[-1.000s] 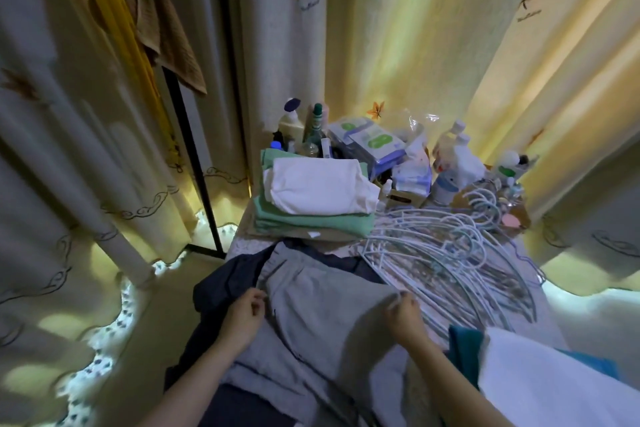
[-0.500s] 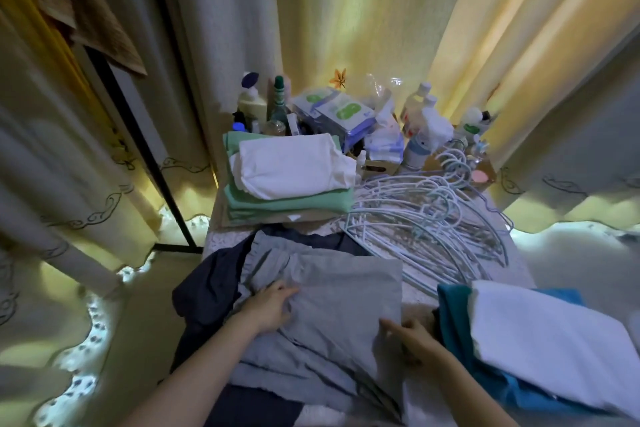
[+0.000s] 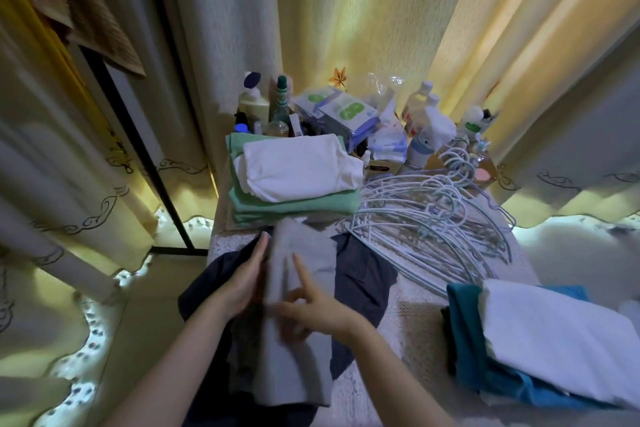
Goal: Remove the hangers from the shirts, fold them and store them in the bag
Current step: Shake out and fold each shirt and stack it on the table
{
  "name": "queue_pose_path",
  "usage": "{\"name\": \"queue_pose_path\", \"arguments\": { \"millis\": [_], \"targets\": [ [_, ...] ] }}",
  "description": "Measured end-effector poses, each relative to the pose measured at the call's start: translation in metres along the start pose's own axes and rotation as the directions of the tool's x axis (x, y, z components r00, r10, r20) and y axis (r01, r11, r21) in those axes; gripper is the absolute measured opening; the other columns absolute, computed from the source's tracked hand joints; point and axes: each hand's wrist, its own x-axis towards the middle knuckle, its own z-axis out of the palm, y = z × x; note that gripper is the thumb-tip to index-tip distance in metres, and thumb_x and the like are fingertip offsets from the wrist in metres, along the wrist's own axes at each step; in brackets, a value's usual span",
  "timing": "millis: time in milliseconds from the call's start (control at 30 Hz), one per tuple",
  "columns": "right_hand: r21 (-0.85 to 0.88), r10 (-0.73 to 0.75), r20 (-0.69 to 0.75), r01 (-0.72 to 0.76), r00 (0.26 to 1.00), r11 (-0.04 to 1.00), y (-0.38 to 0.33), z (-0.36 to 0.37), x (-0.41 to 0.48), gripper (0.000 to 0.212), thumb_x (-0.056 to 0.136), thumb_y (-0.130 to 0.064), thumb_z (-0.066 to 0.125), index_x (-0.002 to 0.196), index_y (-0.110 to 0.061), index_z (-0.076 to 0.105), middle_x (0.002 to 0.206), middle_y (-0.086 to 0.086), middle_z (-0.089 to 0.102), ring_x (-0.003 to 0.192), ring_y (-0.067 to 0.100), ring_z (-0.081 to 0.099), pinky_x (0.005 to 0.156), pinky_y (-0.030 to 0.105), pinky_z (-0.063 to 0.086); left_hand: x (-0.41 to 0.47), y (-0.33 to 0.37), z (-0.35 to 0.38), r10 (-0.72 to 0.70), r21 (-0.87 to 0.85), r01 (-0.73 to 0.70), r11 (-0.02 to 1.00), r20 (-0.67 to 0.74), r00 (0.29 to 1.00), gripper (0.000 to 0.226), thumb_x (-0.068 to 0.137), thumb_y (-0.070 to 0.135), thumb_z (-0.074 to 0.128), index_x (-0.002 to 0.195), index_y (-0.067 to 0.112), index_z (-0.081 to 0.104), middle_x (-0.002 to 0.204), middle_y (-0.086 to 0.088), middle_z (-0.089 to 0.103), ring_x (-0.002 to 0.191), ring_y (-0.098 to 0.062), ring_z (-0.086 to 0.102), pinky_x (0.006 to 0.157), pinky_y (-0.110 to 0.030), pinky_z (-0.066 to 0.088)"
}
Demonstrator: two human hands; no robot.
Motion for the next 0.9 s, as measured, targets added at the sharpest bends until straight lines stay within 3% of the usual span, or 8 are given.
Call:
{"name": "queue_pose_path", "arguments": {
  "millis": [100,167,233,333,533,633,733,900],
  "targets": [
    [0.132,0.016,-0.227,0.014,0.974,0.991,0.008,0.011,0.016,0.056,0.092,-0.027,0.059,0.140,-0.028,0.030,0.108,0.003,0.057,0.082,0.015,0.060,0.061,0.017,0.050,0.005,-0.006,-0.031,0.058,0.323,-0.016,0.946,-0.119,0.991,0.041,0.084,0.020,0.070,0.121,0.005,0.060,0.116,-0.012,0.067,0.107,-0.027,0.063,0.095,-0.037,0.050],
    [0.117,0.082,-0.567,-0.018,0.820,0.993,0.033,0.000,0.020,0.035,0.092,-0.021,0.057,0.124,-0.012,0.046,0.101,0.003,0.056,0.087,0.018,0.057,0.063,0.020,0.045,0.012,-0.017,-0.042,0.093,0.417,0.007,0.909,-0.220,0.971,0.039,0.082,0.005,0.070,0.119,-0.003,0.059,0.115,-0.019,0.066,0.103,-0.032,0.063,0.089,-0.039,0.050],
    [0.157,0.197,-0.676,-0.122,0.710,0.980,0.064,-0.009,0.019,0.031,0.091,-0.023,0.059,0.116,-0.007,0.048,0.101,0.006,0.056,0.094,0.024,0.057,0.072,0.029,0.047,0.017,-0.025,-0.043,0.164,0.464,-0.017,0.886,-0.278,0.946,0.035,0.083,0.006,0.069,0.117,-0.001,0.059,0.114,-0.019,0.065,0.100,-0.030,0.062,0.086,-0.037,0.049],
    [0.316,0.340,-0.523,-0.193,0.782,0.929,0.091,0.001,0.017,0.041,0.087,-0.034,0.065,0.114,-0.007,0.050,0.103,0.008,0.060,0.095,0.022,0.059,0.084,0.035,0.049,0.026,-0.046,-0.040,0.220,0.547,-0.041,0.836,-0.266,0.939,0.038,0.087,0.013,0.065,0.122,0.003,0.053,0.119,-0.019,0.060,0.105,-0.032,0.058,0.089,-0.038,0.047],
    [0.431,0.268,-0.397,-0.079,0.878,0.899,0.085,0.027,0.020,0.037,0.078,-0.021,0.076,0.108,-0.015,0.057,0.096,-0.003,0.064,0.080,0.006,0.062,0.062,0.017,0.051,0.031,-0.052,-0.038,0.229,0.659,-0.027,0.752,-0.222,0.948,0.065,0.086,0.018,0.068,0.139,0.004,0.034,0.136,-0.019,0.048,0.123,-0.033,0.048,0.103,-0.043,0.040],
    [0.233,0.017,-0.353,0.070,0.935,0.970,0.056,0.006,0.010,0.025,0.084,-0.005,0.059,0.103,-0.021,0.062,0.100,0.004,0.067,0.077,0.002,0.062,0.064,0.018,0.053,0.024,-0.022,-0.047,0.334,0.759,-0.110,0.642,-0.148,0.931,0.103,0.070,0.023,0.083,0.147,0.005,0.019,0.147,-0.016,0.034,0.134,-0.031,0.037,0.110,-0.043,0.034],
    [-0.097,-0.203,-0.120,0.192,0.972,0.977,0.018,-0.033,-0.008,0.035,0.085,0.001,0.053,0.116,-0.011,0.059,0.114,0.011,0.064,0.096,0.008,0.058,0.085,0.033,0.051,0.006,0.014,-0.058,0.407,0.747,-0.333,0.575,0.092,0.909,0.135,0.046,0.042,0.091,0.151,0.025,0.007,0.156,0.003,0.019,0.142,-0.014,0.022,0.117,-0.037,0.023],
    [-0.289,-0.164,0.339,0.268,0.926,0.919,-0.025,-0.072,-0.026,0.038,0.081,0.002,0.051,0.118,-0.003,0.058,0.110,0.014,0.064,0.098,0.015,0.054,0.085,0.034,0.045,-0.026,0.034,-0.058,0.157,0.725,-0.386,0.570,0.365,0.918,0.138,0.035,0.059,0.089,0.141,0.059,0.000,0.151,0.034,0.007,0.138,0.013,0.011,0.112,-0.021,0.022]
  ]
}}
